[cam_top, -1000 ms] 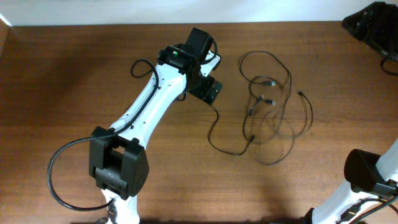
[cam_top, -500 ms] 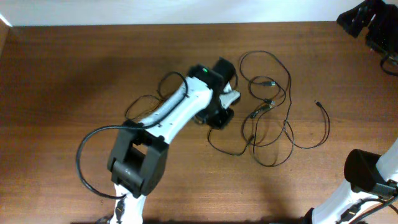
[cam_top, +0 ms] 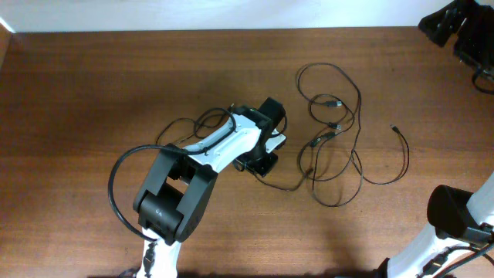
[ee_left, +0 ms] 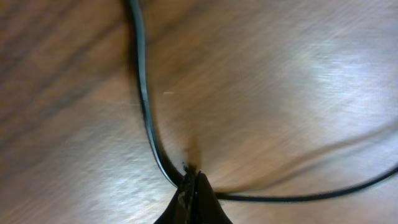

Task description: Untangle cables

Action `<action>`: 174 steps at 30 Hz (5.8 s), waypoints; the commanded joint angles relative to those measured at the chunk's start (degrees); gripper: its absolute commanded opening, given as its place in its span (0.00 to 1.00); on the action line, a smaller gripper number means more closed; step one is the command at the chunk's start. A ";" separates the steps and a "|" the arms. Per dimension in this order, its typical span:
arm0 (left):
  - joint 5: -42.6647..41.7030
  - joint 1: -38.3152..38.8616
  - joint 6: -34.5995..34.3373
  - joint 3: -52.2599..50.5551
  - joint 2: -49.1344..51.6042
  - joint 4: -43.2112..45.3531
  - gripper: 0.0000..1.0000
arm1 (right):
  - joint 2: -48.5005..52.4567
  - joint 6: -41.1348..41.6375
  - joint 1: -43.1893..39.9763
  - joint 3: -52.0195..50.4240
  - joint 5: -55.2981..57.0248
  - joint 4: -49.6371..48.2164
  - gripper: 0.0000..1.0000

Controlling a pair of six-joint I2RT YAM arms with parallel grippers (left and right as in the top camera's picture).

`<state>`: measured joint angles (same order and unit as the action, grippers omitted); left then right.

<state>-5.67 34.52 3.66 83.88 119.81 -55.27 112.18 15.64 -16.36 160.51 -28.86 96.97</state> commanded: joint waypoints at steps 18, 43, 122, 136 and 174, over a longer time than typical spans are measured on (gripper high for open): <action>24.79 -14.95 -1.88 4.66 -0.07 6.97 0.09 | -0.26 -1.90 0.22 0.15 -0.04 0.33 0.97; -4.39 -27.23 24.35 12.13 5.95 2.89 0.99 | -0.24 -1.90 0.22 0.15 -0.07 0.33 0.98; 32.92 -73.64 -44.61 21.16 -10.58 -6.43 0.00 | -0.24 -1.90 0.26 0.15 -0.07 0.35 0.98; 14.38 -74.27 -44.59 21.16 5.88 -8.11 0.00 | -0.22 -1.88 0.26 0.15 -0.07 0.35 0.98; -17.49 -25.35 -2.05 25.73 -20.52 -5.09 0.91 | -0.24 -3.45 0.26 0.15 0.22 0.35 0.99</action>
<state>-16.45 -1.23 -4.01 109.43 93.10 -62.54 112.18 13.06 -16.36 160.51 -28.80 96.97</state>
